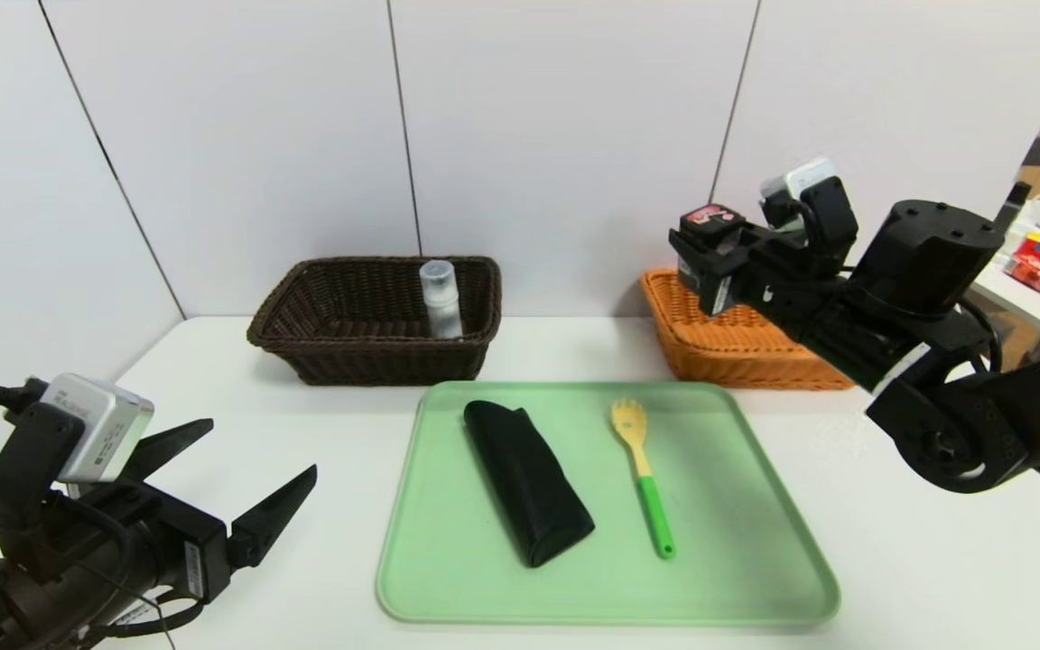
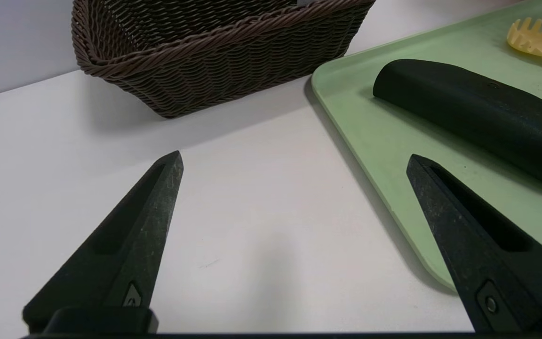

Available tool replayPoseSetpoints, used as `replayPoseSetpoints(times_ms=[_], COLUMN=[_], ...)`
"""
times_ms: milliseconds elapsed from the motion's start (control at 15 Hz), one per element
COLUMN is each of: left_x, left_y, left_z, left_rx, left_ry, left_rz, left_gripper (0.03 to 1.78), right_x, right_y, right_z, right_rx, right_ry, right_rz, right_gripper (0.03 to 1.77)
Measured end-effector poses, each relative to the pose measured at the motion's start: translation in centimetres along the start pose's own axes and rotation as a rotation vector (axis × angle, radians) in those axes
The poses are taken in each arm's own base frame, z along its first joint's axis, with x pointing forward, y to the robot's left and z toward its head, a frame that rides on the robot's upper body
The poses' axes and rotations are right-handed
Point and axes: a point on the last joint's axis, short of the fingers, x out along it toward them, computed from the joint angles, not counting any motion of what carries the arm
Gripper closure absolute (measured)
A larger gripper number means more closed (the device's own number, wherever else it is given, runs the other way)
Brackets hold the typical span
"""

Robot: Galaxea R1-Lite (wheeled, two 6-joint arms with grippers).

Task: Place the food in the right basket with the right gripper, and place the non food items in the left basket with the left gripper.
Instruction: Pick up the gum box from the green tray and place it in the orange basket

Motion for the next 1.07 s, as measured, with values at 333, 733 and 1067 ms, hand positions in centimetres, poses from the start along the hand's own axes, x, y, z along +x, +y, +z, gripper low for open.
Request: replayPoseSetpoints(times_ms=[333,733,1067], left_x=[-0.1,-0.1,-0.1], left_y=[0.0,0.0,0.0], left_z=[-0.2,-0.2,-0.2], left_rx=[0.000,0.000,0.000], left_ry=[0.006,0.006,0.008], left_rz=[0.000,-0.002,-0.005], left_gripper=[0.12,0.12,0.12], right_x=[2.6,3.6,3.4], right_y=[-3.4,-7.3,-8.4], right_z=[-2.3,-5.1,-6.6], right_rx=[-0.027,-0.026,-0.003], right_ry=[0.047,0.159,0.249], right_rz=[-0.078,-0.154,-0.177], right_gripper=[1.04,1.04,1.04])
